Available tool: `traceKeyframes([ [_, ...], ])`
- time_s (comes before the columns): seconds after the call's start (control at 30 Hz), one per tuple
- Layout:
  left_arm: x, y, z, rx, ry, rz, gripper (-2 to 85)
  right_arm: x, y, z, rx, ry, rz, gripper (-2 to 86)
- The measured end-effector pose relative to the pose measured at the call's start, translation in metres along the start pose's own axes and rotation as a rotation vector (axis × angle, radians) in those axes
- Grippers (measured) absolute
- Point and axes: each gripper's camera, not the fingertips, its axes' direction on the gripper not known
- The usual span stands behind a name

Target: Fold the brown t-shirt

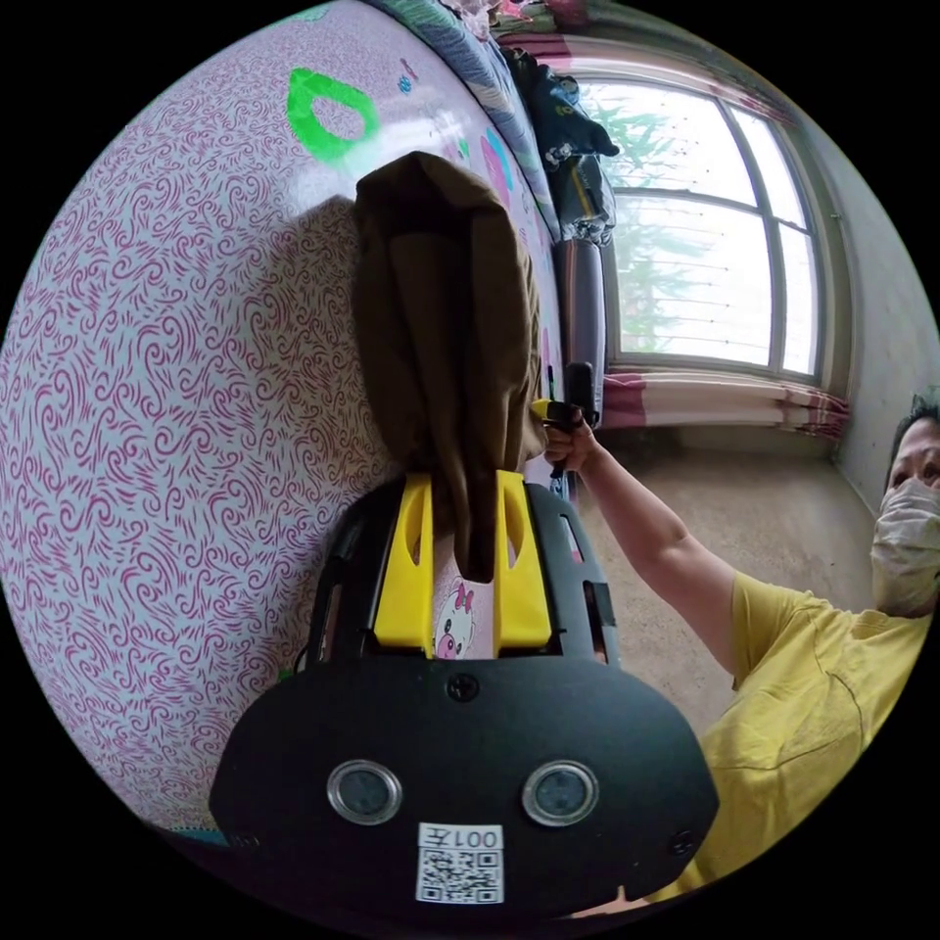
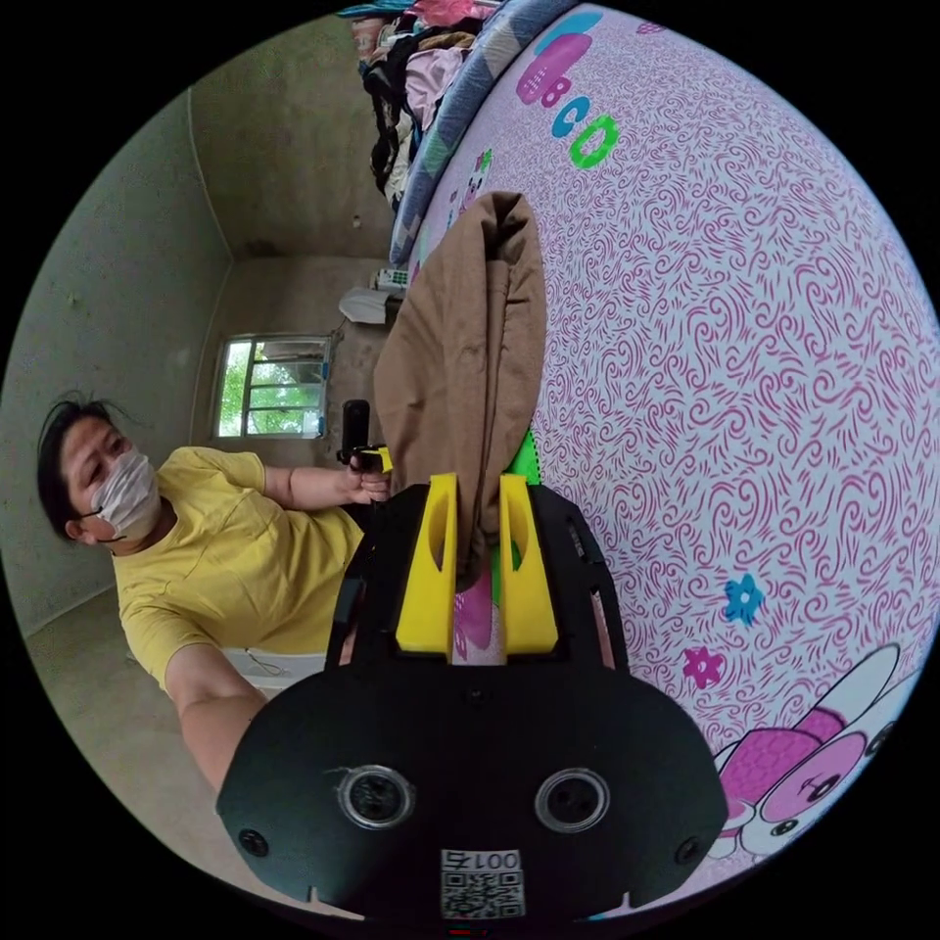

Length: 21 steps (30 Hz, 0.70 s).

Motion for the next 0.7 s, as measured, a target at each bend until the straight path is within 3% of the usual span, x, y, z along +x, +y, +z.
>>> traceKeyframes([
  [0.33, 0.039, 0.008, 0.014, -0.06, 0.093, 0.093, 10.9, -0.015, 0.033, 0.008, 0.036, 0.033, 0.007, 5.7],
  [0.53, 0.052, 0.009, 0.017, -0.042, 0.021, 0.046, 1.8, -0.026, 0.05, 0.015, 0.043, 0.065, 0.001, 4.5],
  [0.7, 0.068, 0.006, 0.015, -0.064, 0.007, 0.053, 0.0, -0.037, 0.066, 0.022, 0.066, 0.082, 0.003, 2.8],
])
